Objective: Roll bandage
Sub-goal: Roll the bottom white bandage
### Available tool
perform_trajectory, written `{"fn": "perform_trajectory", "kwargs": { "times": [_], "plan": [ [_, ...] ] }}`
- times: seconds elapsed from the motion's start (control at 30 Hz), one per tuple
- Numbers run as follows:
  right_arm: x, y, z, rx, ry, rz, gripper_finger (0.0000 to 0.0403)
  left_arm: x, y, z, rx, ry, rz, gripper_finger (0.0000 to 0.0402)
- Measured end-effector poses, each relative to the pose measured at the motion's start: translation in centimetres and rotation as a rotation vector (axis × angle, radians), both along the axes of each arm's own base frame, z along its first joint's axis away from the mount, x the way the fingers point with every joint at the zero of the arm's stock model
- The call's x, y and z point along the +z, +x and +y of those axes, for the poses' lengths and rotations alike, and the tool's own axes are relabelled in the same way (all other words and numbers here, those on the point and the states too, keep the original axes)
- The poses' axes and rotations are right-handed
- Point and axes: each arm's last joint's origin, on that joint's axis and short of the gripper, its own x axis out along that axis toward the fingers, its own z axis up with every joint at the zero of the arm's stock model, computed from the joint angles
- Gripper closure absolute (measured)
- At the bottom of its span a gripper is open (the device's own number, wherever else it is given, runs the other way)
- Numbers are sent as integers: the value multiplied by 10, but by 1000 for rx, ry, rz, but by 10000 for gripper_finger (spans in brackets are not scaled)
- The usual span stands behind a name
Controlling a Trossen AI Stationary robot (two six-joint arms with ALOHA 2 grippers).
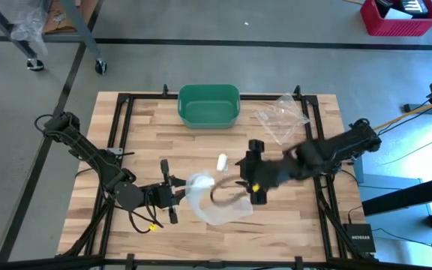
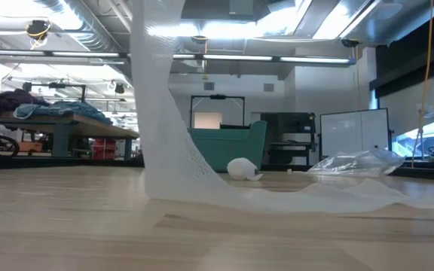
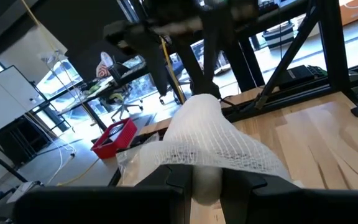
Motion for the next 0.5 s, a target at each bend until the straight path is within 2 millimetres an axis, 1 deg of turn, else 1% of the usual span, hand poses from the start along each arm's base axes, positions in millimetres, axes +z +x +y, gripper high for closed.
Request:
{"fn": "perform_trajectory", "kwargs": {
  "times": [0.07, 0.13, 0.2, 0.27, 0.37, 0.5],
  "plan": [
    [-22, 2, 8, -48, -102, -12, 149, 0, 0, 0, 0, 0, 0, 357],
    [-49, 9, 15, -32, -135, -44, 149, 0, 0, 0, -1, 0, 0, 357],
    [-76, 19, 21, 8, -101, -116, 149, 0, 0, 0, -2, 0, 0, 357],
    [-101, 27, 27, 88, -13, -195, 149, 0, -1, -1, -3, -1, -1, 357],
    [-124, 33, 29, 195, 81, -386, 149, 0, -1, -1, -3, -1, -1, 357],
    [-146, 30, 26, 185, 122, -568, 149, 0, -1, -1, -3, -1, -1, 357]
  ]
}}
